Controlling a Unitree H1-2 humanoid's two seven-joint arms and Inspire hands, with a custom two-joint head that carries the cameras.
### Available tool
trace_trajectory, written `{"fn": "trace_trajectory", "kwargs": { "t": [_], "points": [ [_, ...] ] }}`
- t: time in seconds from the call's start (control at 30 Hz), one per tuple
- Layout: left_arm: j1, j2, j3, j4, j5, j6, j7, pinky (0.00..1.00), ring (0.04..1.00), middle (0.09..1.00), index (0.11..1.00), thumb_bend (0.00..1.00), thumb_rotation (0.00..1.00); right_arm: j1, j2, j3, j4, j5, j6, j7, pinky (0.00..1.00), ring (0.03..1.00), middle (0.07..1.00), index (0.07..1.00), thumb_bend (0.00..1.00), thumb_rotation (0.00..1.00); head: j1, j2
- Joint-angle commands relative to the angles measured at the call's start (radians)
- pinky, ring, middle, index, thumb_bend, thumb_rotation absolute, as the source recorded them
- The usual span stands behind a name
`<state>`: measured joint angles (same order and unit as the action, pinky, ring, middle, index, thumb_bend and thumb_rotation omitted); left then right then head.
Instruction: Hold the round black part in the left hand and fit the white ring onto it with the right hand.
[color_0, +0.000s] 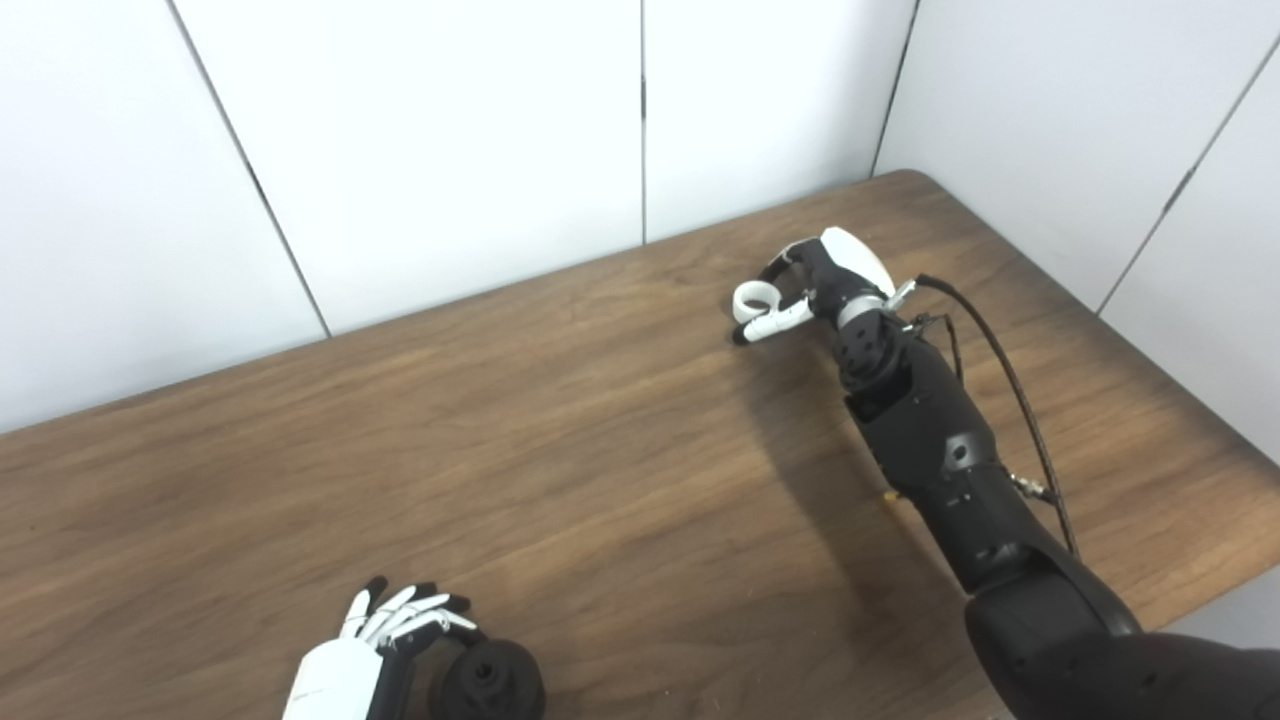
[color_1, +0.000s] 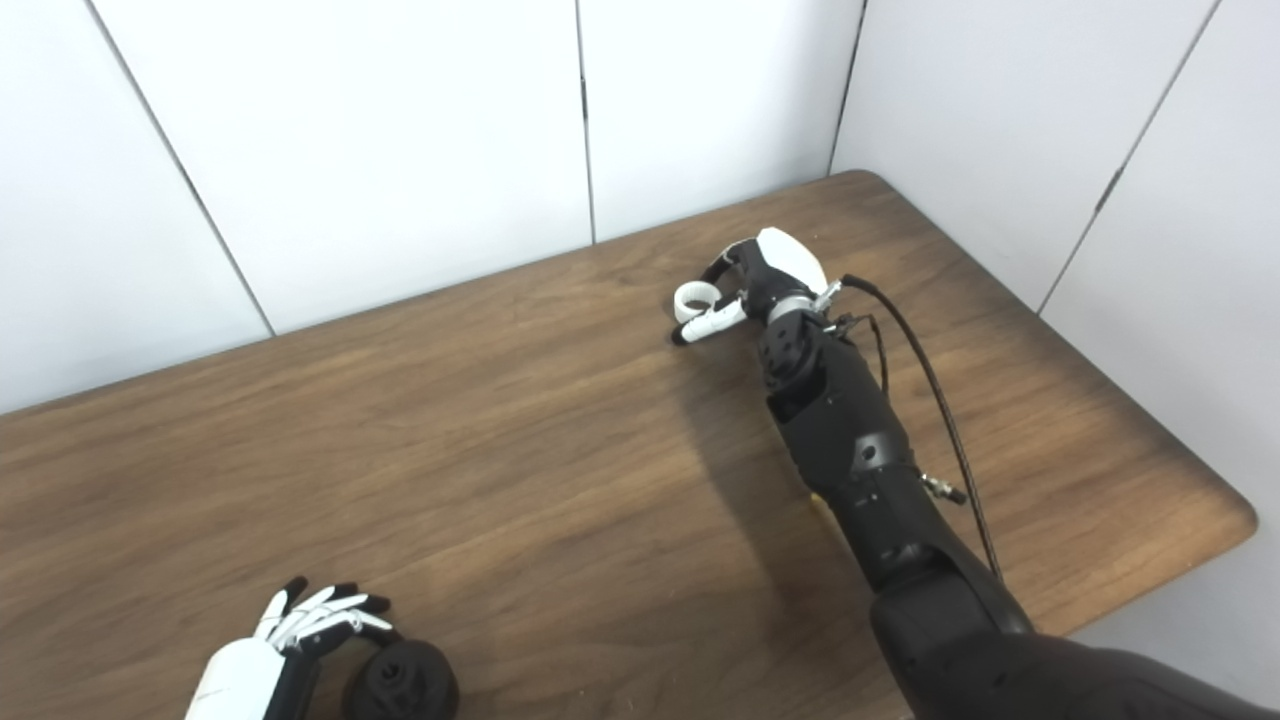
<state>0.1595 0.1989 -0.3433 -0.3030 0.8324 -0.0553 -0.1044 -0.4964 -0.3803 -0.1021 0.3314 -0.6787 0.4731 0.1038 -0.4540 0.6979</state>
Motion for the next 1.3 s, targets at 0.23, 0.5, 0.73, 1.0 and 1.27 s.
{"fn": "trace_trajectory", "kwargs": {
  "t": [0.23,0.5,0.73,1.0,1.27],
  "points": [
    [0.005,0.002,-0.003,-0.02,0.001,0.002,-0.014,1.0,0.86,0.764,0.484,0.52,0.05,-0.026,-0.029,-0.034,-0.016,-0.022,-0.004,-0.001,1.0,0.935,0.873,0.605,0.86,0.2,0.0,0.002],
    [0.006,0.005,-0.003,-0.023,0.007,0.0,-0.011,0.99,0.856,0.763,0.484,0.52,0.05,-0.026,-0.018,-0.033,-0.015,-0.043,-0.003,0.005,1.0,0.93,0.866,0.594,0.86,0.21,-0.002,0.004],
    [0.006,0.004,-0.003,-0.024,0.008,0.001,-0.012,0.98,0.855,0.762,0.484,0.52,0.05,-0.023,-0.017,-0.013,-0.025,-0.022,-0.004,-0.007,1.0,0.929,0.86,0.577,0.89,0.21,0.0,0.004],
    [0.006,0.002,-0.003,-0.02,0.006,0.001,-0.012,0.98,0.856,0.764,0.484,0.52,0.05,-0.028,-0.023,0.024,-0.024,-0.003,-0.004,-0.018,1.0,0.929,0.858,0.579,0.88,0.19,0.0,0.003],
    [0.004,0.003,-0.003,-0.018,0.01,0.0,-0.01,0.99,0.856,0.763,0.484,0.52,0.05,-0.03,-0.031,0.039,-0.02,0.015,-0.004,-0.031,1.0,0.922,0.853,0.569,0.89,0.19,0.0,0.003]
  ]
}}
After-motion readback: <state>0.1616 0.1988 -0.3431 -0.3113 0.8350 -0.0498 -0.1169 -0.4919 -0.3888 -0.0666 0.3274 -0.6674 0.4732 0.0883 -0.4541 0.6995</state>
